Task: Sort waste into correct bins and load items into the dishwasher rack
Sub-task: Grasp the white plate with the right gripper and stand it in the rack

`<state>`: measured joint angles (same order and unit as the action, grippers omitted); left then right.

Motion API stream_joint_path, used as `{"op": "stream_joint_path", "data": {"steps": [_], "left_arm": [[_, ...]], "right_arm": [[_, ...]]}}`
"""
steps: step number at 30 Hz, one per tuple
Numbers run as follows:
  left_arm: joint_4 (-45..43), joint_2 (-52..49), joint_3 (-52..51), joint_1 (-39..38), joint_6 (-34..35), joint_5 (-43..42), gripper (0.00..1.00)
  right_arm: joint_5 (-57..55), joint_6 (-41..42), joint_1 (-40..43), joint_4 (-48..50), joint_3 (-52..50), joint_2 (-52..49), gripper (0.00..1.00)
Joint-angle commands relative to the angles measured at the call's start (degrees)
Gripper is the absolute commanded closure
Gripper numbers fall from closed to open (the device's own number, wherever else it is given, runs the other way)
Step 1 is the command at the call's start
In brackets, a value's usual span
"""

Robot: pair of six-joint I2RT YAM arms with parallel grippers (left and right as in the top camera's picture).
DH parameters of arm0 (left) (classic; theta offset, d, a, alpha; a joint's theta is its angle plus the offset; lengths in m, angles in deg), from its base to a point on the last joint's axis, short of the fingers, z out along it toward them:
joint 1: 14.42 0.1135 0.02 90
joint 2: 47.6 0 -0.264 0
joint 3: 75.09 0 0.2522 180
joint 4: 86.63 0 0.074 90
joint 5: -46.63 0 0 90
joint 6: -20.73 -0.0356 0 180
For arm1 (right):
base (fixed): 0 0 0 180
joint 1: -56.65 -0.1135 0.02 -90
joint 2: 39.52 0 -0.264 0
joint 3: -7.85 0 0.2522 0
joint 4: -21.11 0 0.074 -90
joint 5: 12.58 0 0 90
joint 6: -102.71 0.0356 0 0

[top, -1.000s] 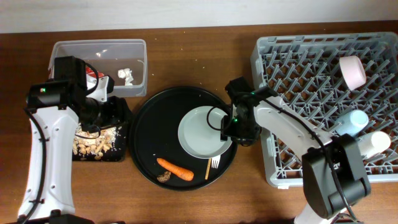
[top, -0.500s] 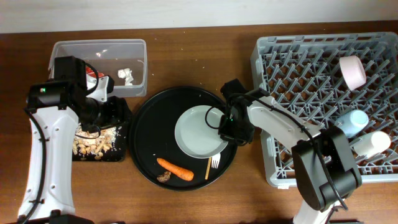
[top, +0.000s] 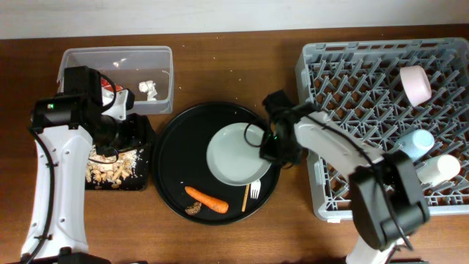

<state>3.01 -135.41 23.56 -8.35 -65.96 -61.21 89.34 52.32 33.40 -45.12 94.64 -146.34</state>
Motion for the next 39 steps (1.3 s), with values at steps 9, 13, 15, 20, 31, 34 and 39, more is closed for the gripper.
{"op": "stream_joint_path", "data": {"steps": [9, 13, 15, 20, 31, 34, 39], "left_arm": [[-0.33, 0.68, -0.48, 0.0, 0.11, 0.31, 0.34], [-0.31, 0.68, -0.48, 0.0, 0.13, 0.31, 0.34], [-0.33, 0.68, -0.48, -0.02, 0.13, 0.28, 0.34], [-0.52, 0.68, -0.48, 0.0, 0.13, 0.31, 0.34], [-0.72, 0.68, -0.48, 0.0, 0.11, 0.31, 0.33], [-0.76, 0.68, -0.48, 0.0, 0.11, 0.31, 0.33], [-0.76, 0.68, -0.48, 0.0, 0.11, 0.33, 0.33]], "right_arm": [[-66.66, -21.11, 20.52, -11.47, 21.79, 17.05, 0.96], [-74.84, -20.52, 24.83, -7.28, 21.79, 8.87, 0.96], [-75.87, -20.55, 25.2, -5.29, 21.79, 5.68, 0.96], [-67.23, -20.5, 22.67, -3.82, 21.77, -3.23, 0.96], [-48.54, -15.8, 26.47, -10.97, 21.81, 11.41, 0.39], [-26.95, -20.7, 39.45, -7.08, 21.79, 13.44, 0.96], [-12.55, -27.23, 50.75, 2.6, 21.79, 6.8, 0.96]]}}
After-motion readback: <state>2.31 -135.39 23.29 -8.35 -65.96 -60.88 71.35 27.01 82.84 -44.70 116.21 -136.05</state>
